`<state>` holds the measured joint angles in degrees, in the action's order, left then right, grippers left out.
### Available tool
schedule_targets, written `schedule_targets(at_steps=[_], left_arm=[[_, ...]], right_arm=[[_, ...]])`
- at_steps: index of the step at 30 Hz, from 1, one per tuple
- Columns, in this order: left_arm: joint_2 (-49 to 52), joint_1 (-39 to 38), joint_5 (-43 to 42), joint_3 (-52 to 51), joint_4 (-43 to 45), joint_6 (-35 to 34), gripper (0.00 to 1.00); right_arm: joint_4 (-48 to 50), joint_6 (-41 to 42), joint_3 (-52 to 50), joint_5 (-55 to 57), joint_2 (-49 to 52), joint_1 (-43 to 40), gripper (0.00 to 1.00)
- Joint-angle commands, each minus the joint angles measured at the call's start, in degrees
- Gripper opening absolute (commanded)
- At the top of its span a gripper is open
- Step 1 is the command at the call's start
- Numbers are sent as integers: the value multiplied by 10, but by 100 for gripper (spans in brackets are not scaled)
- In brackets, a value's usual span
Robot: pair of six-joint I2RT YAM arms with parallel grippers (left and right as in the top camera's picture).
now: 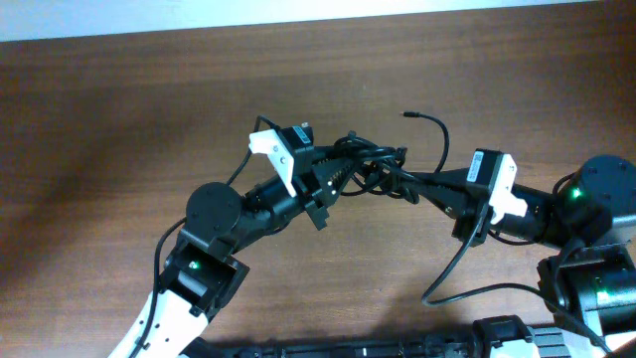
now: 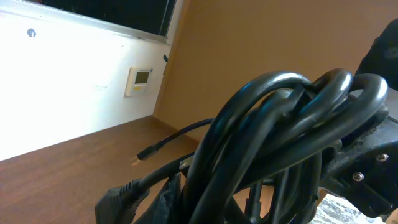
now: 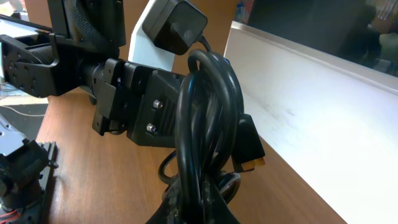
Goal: Untangle cables
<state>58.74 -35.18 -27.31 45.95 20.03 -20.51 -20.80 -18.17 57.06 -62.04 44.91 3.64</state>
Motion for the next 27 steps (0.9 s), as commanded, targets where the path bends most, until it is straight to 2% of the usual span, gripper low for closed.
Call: schedule_targets(at_steps=[1, 5, 9, 11, 16, 21, 22, 23, 24, 25, 26, 27], left_arm=[[-2, 0, -18, 5, 12, 7, 0], [-3, 1, 82, 5, -31, 2, 0], [-3, 1, 189, 5, -65, -89, 0], [-3, 1, 199, 5, -68, -99, 0], [-4, 23, 218, 5, -69, -140, 0], [-4, 54, 233, 5, -71, -253, 0], [-4, 54, 231, 5, -71, -253, 0], [-4, 54, 221, 5, -71, -252, 0], [-4, 54, 203, 5, -69, -230, 0], [-4, 54, 192, 5, -68, -199, 0], [-4, 54, 192, 5, -68, -171, 0], [-6, 54, 191, 5, -68, -171, 0]], right_arm=[[1, 4, 7, 26, -1, 1, 4], [11, 7, 7, 42, -2, 1, 4], [48, 7, 7, 47, -2, 1, 4], [50, 7, 7, 74, -2, 1, 4], [53, 75, 7, 182, -7, 1, 4], [61, 159, 7, 292, -32, 1, 4], [61, 166, 7, 301, -31, 1, 4], [60, 168, 7, 300, -31, 1, 27], [60, 168, 7, 277, -31, 1, 65], [54, 168, 7, 273, -31, 1, 87], [45, 168, 7, 273, -31, 1, 99], [41, 168, 7, 265, -31, 1, 100]])
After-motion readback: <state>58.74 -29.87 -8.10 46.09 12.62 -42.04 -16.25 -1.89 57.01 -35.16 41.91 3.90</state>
